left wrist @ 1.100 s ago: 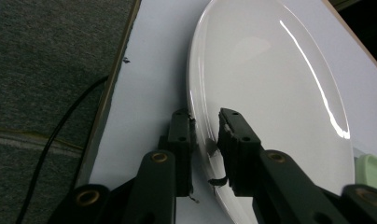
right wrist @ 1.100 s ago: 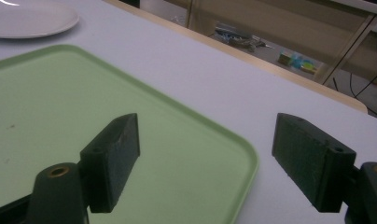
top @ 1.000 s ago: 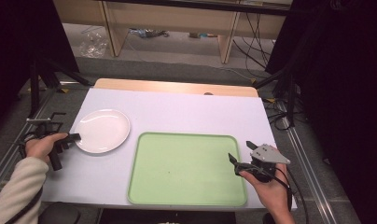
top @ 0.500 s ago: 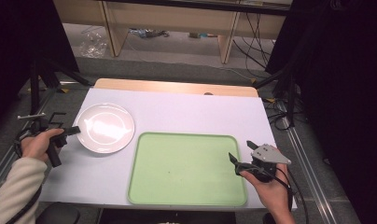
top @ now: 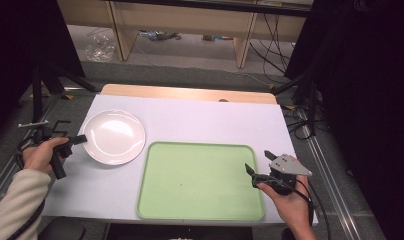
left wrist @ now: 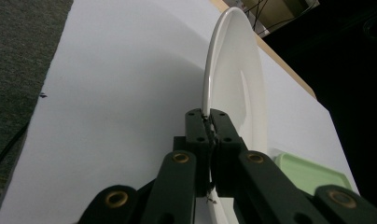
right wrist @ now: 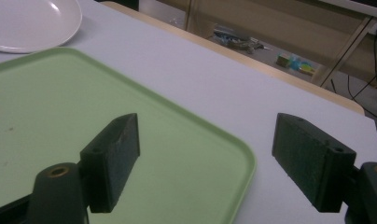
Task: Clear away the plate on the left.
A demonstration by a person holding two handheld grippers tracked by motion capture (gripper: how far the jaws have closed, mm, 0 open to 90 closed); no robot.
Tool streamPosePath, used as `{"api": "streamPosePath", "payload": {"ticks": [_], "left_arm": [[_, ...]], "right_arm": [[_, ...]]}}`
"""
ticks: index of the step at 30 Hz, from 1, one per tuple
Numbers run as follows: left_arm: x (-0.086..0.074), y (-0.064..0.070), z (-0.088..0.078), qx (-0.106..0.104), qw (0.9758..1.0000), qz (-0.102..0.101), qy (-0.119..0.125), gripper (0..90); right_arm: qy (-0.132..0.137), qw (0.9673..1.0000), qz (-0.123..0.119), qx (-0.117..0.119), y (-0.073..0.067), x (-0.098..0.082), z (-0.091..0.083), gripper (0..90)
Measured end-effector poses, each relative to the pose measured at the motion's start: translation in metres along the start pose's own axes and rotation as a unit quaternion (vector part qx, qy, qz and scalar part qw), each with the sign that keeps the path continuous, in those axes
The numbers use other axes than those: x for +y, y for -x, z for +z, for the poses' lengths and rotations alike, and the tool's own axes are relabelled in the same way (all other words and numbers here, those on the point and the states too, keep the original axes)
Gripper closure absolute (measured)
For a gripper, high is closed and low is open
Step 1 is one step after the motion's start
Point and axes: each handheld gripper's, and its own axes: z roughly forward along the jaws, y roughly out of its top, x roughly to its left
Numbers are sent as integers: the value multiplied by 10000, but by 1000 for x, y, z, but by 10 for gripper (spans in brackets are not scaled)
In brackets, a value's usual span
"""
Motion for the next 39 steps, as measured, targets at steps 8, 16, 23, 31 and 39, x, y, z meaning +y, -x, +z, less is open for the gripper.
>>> {"api": "streamPosePath", "payload": {"ticks": [8, 16, 23, 31, 39], "left_arm": [[0, -2, 0, -105, 9999, -133, -21, 872], [-1, -3, 0, -212, 9994, -275, -10, 870], [-1, -3, -3, -458, 9981, -387, 153, 869], [-1, 2, -3, -426, 9983, -373, 117, 867], [-1, 9, -4, -544, 9977, -396, 114, 867]], "right_arm": [[-74, 9999, 61, 51, -1, 0, -1, 241], [-24, 10000, -4, 2, 0, 0, -1, 242], [-23, 10000, -5, -9, 1, 1, -1, 243], [-17, 10000, -8, -14, 1, 0, -1, 244], [-19, 10000, -10, -14, 1, 0, -1, 245]]}}
